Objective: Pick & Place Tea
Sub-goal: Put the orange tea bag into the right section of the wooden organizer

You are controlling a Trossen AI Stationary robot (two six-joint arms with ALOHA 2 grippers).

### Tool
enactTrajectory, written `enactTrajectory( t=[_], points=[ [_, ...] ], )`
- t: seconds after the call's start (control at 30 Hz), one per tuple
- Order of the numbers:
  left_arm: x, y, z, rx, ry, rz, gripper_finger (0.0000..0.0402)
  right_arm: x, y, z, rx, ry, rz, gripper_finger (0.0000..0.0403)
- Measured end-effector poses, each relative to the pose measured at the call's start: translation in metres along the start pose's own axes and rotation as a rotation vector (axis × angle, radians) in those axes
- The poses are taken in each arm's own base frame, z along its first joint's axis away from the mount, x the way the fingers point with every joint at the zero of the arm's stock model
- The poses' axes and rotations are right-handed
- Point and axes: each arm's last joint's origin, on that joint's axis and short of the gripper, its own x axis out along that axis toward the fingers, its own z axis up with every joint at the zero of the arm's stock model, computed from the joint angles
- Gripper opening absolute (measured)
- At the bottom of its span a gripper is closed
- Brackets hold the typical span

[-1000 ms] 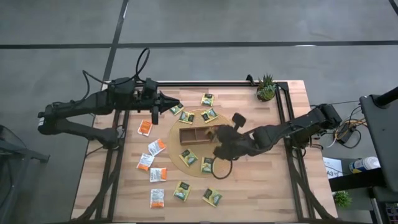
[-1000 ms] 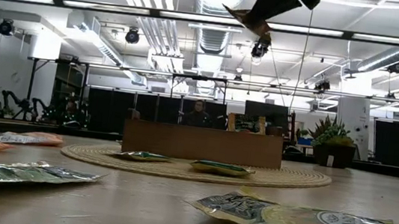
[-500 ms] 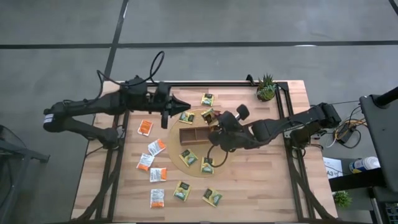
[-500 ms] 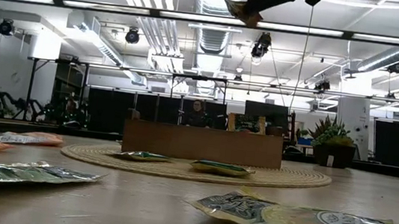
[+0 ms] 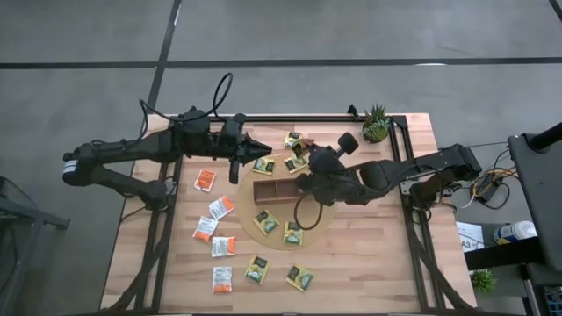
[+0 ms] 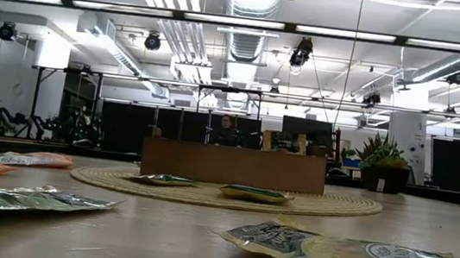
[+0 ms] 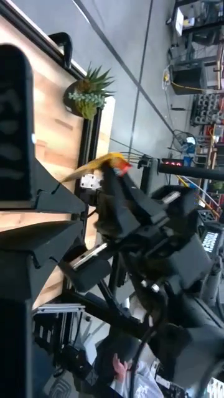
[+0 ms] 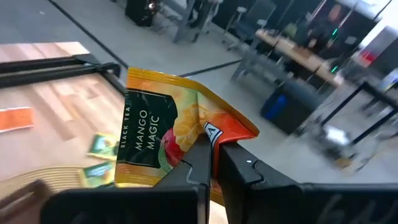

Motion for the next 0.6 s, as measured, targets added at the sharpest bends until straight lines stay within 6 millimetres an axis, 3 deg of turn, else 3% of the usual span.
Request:
enactTrajectory(
  t=[0.37,0.6],
  points=[
    [0.0,0.0,0.001,-0.013,-0.009,0.0,0.0029,-0.005,-0.012,0.024,-0.092,-0.031,-0.002,0.0013],
    [0.0,0.001,0.003,-0.003,-0.031,0.023,0.0108,-0.003,-0.015,0.027,-0.096,-0.031,-0.01,0.0013]
  ],
)
